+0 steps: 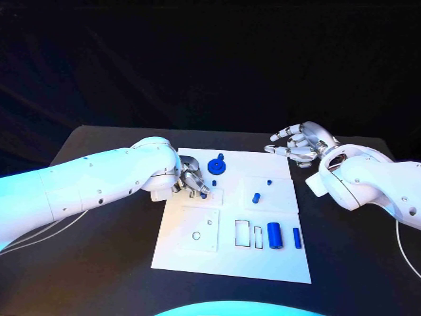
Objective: Assemble the parts on the task board
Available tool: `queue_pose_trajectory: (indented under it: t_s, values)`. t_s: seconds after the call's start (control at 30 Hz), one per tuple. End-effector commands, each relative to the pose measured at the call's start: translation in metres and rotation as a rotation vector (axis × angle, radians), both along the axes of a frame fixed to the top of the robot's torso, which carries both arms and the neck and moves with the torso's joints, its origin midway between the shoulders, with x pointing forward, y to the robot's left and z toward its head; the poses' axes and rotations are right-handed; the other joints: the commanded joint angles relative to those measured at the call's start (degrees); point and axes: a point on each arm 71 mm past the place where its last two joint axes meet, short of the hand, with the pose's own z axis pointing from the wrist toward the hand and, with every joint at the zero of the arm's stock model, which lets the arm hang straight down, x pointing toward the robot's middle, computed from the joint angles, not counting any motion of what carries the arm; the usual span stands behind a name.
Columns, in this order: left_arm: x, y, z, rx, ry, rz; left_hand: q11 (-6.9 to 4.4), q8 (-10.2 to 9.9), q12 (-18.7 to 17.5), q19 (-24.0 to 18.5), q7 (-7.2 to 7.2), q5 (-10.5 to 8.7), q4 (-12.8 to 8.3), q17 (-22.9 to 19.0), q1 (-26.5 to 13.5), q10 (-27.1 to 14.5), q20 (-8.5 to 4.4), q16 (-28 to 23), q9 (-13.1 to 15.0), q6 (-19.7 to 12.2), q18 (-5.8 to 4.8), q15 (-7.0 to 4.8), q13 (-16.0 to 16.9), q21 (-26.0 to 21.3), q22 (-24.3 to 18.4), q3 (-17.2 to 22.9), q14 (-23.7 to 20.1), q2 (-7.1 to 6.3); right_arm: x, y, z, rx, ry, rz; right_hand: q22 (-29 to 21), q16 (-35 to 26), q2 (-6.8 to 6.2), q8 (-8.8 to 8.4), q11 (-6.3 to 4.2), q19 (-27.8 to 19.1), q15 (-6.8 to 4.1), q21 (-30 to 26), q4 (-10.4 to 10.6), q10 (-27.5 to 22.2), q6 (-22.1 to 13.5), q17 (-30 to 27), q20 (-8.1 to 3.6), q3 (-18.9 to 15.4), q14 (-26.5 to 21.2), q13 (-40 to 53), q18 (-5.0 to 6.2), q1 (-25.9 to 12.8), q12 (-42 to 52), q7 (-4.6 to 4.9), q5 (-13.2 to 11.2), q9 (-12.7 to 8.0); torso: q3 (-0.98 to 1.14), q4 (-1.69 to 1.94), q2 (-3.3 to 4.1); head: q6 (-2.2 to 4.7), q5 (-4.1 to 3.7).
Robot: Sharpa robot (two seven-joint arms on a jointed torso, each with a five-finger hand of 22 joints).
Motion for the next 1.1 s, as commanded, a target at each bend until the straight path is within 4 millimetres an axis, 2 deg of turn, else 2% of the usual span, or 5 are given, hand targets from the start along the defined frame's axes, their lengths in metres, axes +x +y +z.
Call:
queue_pose_trajectory:
  t_s: [0.03,0.43,0.7,0.93,1.1]
  values:
    - [-0.0023,-0.0043,-0.0021,0.006,-0.003,-0.014,-0.08,-0.36,0.33,0.34,-0.45,-0.35,-9.87,15.09,-0.70,0.33,-0.02,0.21,-0.02,-0.09,-1.05,-0.30,0.05,0.04,0.02,9.22,5.95,-0.09,-0.0007,0.0013,0.0000,-0.007,-0.002,0.017,0.36,-0.37,0.52,0.11,-0.06,-0.31,-0.10,-0.23,-0.12,-0.10,-0.17,8.31,-0.15,0.21,4.32,-0.08,0.33,-0.24,-0.22,-0.12,-0.36,-0.09,-0.02,-0.03,-0.01,-0.02,-0.08]
    - [-0.0036,-0.0023,-0.0031,0.029,0.010,-0.030,-0.24,-0.81,0.01,0.46,-0.65,-0.40,-10.25,15.09,-0.14,0.22,-0.18,0.21,0.04,-0.18,-1.09,-0.44,-0.13,-0.02,0.15,6.97,5.95,-0.76,-0.0013,0.0008,0.0001,-0.007,-0.002,0.017,0.36,-0.37,0.52,0.11,-0.06,-0.31,-0.10,-0.23,-0.12,-0.10,-0.17,8.31,-0.15,0.21,4.32,-0.08,0.33,-0.24,-0.22,-0.12,-0.36,-0.09,-0.01,0.00,-0.01,-0.12,-0.11]
    - [-0.0036,-0.0010,-0.0032,0.032,0.009,-0.031,-0.39,-1.59,-0.03,0.52,-0.96,-1.11,-8.20,15.09,-0.98,0.24,-0.28,0.21,-0.15,0.70,-1.11,-0.56,0.17,-0.19,0.12,1.69,5.95,-1.12,-0.0013,0.0008,0.0002,-0.006,-0.003,0.018,0.26,-0.40,0.49,0.16,-0.06,-0.37,-0.11,-0.39,-0.11,-0.11,-0.19,8.23,-0.16,0.18,4.30,-0.13,0.36,-0.30,-0.25,-0.13,-0.36,-0.10,-0.04,0.03,-0.02,-0.18,-0.14]
    - [-0.0031,-0.0004,-0.0029,0.029,0.003,-0.026,-0.49,-2.60,-0.03,0.64,-1.06,-3.02,-4.80,15.09,-1.17,0.19,-0.43,0.21,-0.43,1.71,-1.13,-0.64,0.61,-0.34,0.16,-5.91,5.95,-0.93,-0.0013,0.0007,0.0003,-0.006,-0.005,0.018,0.25,-0.40,0.48,0.18,-0.06,-0.37,-0.11,-0.40,-0.09,-0.11,-0.20,8.24,-0.16,0.17,4.30,-0.15,0.36,-0.34,-0.26,-0.13,-0.37,-0.11,-0.04,0.00,-0.01,-0.20,-0.19]
    - [-0.0026,0.0003,-0.0027,0.029,-0.002,-0.022,-0.47,-3.10,-0.06,0.70,-1.04,-6.79,-3.01,15.09,-0.44,0.19,-0.43,0.21,-0.50,1.99,-1.14,-0.62,0.80,-0.38,0.24,-8.37,5.95,-0.58,-0.0012,0.0003,0.0004,-0.006,-0.006,0.016,0.25,-0.40,0.48,0.18,-0.06,-0.37,-0.11,-0.40,-0.09,-0.11,-0.20,8.24,-0.16,0.17,4.30,-0.15,0.36,-0.34,-0.26,-0.13,-0.37,-0.11,-0.05,0.02,-0.02,-0.24,-0.19]
